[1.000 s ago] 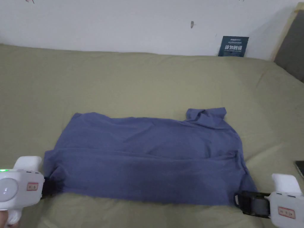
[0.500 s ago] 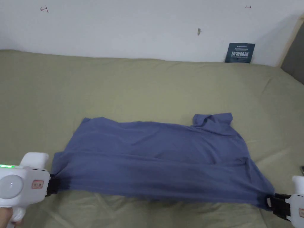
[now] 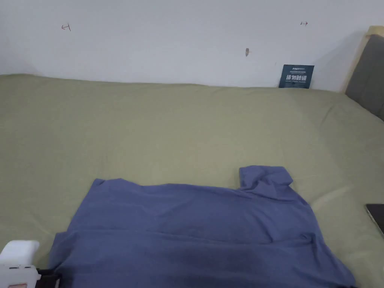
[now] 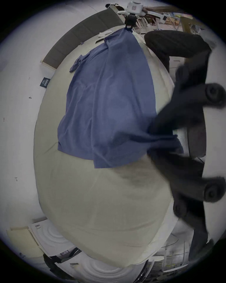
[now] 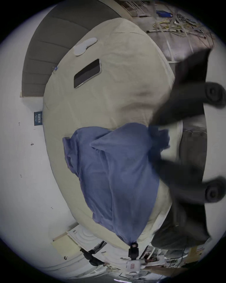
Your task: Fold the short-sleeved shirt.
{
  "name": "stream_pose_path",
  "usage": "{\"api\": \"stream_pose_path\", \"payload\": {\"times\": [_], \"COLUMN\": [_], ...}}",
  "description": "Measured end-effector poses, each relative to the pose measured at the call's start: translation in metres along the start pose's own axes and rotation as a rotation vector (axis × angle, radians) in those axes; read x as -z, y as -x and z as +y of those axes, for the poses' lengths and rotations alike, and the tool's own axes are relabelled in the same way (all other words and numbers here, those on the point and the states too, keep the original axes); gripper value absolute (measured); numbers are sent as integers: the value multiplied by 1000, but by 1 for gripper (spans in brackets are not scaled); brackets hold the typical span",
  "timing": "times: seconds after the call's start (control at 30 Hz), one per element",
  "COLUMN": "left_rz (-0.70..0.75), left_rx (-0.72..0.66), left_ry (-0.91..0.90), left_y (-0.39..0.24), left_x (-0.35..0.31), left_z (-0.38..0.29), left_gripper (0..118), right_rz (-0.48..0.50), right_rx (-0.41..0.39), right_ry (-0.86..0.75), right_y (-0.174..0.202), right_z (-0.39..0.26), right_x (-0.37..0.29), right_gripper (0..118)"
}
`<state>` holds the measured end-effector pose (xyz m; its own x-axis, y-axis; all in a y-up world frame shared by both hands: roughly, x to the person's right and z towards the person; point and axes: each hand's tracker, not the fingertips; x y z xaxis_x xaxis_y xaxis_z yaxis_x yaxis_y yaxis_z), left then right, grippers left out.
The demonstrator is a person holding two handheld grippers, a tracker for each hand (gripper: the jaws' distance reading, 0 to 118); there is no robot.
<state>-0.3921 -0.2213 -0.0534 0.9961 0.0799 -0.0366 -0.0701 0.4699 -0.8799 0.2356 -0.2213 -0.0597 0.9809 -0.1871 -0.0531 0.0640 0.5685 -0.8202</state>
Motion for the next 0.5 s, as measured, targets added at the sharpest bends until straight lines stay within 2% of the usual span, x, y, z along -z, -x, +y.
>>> {"api": "stream_pose_path", "payload": {"times": [0.03,0.07,0.1,0.13,0.2,0.23,0.27,0.3,0.33,0.37,0.5], "left_rz": [6,54,80,98,79,76,65,53,47,46,49], "left_rx": [-3,-5,-14,-26,-37,-45,-55,-60,-54,-40,-45], "left_ry": [-3,-6,-29,-83,-97,-102,-113,-139,-164,-171,-166], "left_y": [-1,0,1,3,4,3,-1,-4,-7,-12,-25], "left_x": [3,5,4,2,-1,-1,-1,0,4,9,48], "left_z": [1,2,5,10,28,41,51,63,77,90,147], "left_gripper": [71,105,115,115,114,112,104,71,27,0,0], "right_rz": [-28,-31,-7,-9,-26,-31,-38,-43,-43,-51,-57], "right_rx": [4,1,19,18,18,16,14,9,8,5,1], "right_ry": [5,6,-46,-65,-86,-121,-133,-141,-151,-152,-158], "right_y": [0,0,-2,-3,3,4,5,9,11,13,26], "right_z": [1,4,4,15,32,42,51,62,74,84,129], "right_x": [3,5,1,1,-5,-3,0,3,9,16,40], "right_gripper": [94,118,110,107,108,103,88,45,6,0,0]}}
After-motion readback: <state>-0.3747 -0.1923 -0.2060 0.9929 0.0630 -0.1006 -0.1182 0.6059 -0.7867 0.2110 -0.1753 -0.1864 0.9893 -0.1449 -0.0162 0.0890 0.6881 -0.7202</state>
